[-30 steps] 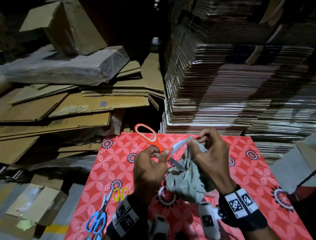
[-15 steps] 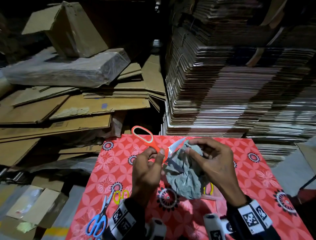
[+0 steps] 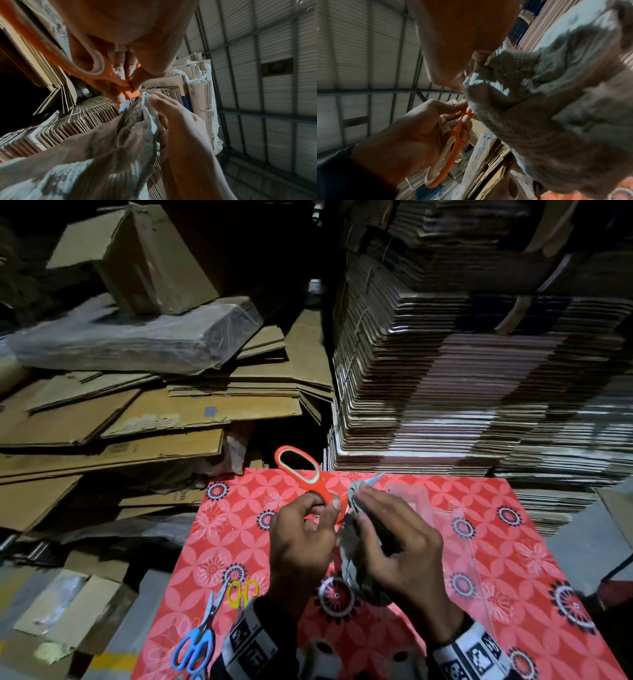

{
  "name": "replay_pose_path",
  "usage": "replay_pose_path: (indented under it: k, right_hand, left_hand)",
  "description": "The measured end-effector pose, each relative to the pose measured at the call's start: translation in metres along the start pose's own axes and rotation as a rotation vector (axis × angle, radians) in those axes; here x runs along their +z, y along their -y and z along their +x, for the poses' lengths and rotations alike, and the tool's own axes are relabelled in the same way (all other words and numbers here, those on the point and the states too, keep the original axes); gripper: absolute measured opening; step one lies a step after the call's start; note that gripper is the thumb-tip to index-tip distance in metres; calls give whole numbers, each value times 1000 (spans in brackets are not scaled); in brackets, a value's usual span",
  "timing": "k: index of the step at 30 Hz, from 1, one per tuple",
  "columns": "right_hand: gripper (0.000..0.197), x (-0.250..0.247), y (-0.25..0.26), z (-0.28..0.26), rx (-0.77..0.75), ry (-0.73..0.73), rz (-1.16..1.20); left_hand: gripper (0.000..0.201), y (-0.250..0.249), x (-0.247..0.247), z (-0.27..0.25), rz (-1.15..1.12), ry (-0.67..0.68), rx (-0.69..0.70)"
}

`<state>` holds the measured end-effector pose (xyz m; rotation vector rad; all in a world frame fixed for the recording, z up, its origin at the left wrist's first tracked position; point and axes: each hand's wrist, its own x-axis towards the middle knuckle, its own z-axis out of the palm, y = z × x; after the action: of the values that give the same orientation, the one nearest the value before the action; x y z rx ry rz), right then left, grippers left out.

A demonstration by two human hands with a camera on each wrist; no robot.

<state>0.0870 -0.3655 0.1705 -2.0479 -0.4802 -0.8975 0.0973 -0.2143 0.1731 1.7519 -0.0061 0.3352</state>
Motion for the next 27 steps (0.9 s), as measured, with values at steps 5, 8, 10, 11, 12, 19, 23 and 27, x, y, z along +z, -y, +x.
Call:
replay_pose_path:
  k: [5, 8, 10, 11, 12, 19, 23, 27]
  right_hand:
    - [23, 1, -9, -5, -72, -9, -92]
    - [16, 1, -8, -4, -51, -21, -74]
    - [17, 0, -8, -1, -11, -6, -45]
    - [17, 0, -9, 2, 28, 2, -23]
    - [19, -1, -10, 5, 71, 5, -7]
    - [23, -4, -25, 19, 165, -76, -42]
    - [23, -1, -13, 6, 126, 47, -8]
    - [20, -11, -37, 23, 218, -104, 13]
  left_hand:
    - [36, 2, 4, -1, 2, 3, -10]
    - [40, 4, 5, -2, 5, 26, 3]
    - [40, 6, 6, -2, 26, 29, 3]
    - [40, 7, 6, -1, 38, 27, 3]
    - [40, 8, 6, -1, 45, 27, 6]
    - [40, 11, 6, -5, 19, 26, -2]
    - [42, 14, 5, 0, 95, 4, 52]
    - [40, 15, 6, -4, 80, 3, 50]
